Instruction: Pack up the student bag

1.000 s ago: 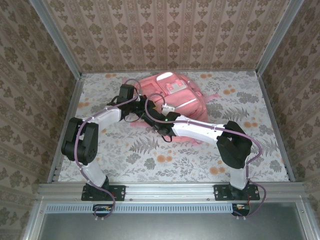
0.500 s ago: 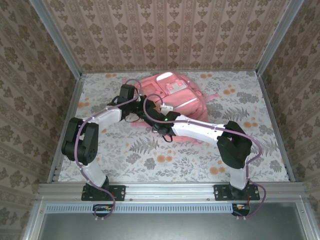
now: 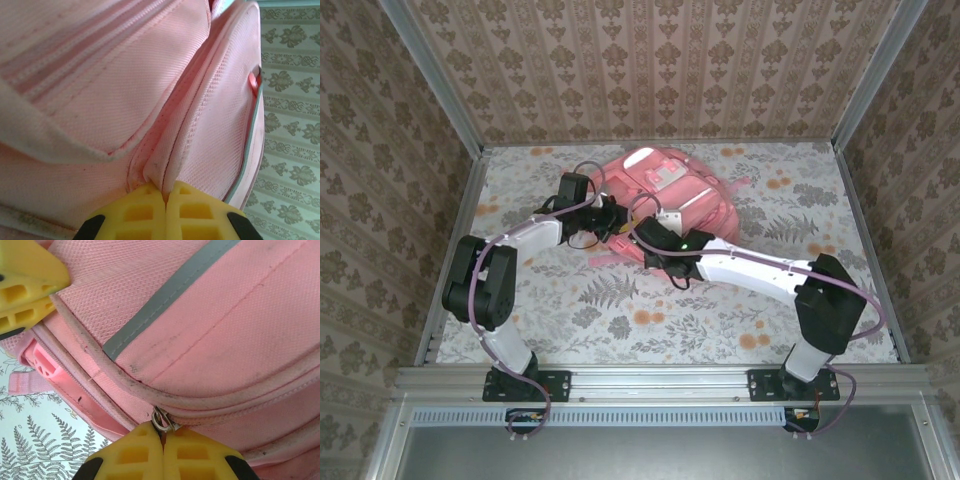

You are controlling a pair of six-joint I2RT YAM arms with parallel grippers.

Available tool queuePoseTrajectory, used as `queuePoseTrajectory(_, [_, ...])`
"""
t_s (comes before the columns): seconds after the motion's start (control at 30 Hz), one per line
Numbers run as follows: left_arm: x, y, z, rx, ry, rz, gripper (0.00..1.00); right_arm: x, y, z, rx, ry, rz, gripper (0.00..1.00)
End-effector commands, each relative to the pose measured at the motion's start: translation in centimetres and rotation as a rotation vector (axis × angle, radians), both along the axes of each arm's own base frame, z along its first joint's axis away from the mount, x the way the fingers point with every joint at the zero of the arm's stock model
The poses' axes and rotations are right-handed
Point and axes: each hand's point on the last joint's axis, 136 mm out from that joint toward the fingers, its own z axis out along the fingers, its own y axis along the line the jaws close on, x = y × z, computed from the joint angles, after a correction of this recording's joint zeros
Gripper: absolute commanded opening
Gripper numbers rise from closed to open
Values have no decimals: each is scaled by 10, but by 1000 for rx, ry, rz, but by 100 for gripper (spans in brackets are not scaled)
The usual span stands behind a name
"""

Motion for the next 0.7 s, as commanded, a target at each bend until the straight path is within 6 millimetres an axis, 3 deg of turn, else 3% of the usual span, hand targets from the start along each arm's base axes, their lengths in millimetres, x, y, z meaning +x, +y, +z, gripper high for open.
queuePoseTrajectory(0.0, [36, 40, 0, 78, -102, 134, 0, -5, -48, 4, -141, 28, 2, 0])
queuePoseTrajectory(0.1, [38, 41, -2, 82, -101, 133, 0, -5, -50, 11, -145, 23, 38, 0])
queuePoseTrajectory(0.33, [42, 39, -2, 83, -108, 125, 0, -6, -60, 22, -144, 15, 106, 12])
queuePoseTrajectory(0.53, [42, 38, 2, 79, -120, 116, 0, -7, -83, 21, -236, 20, 56, 12])
queuePoseTrajectory(0.67, [42, 38, 4, 77, -124, 111, 0, -4, -81, 19, -218, 26, 70, 12])
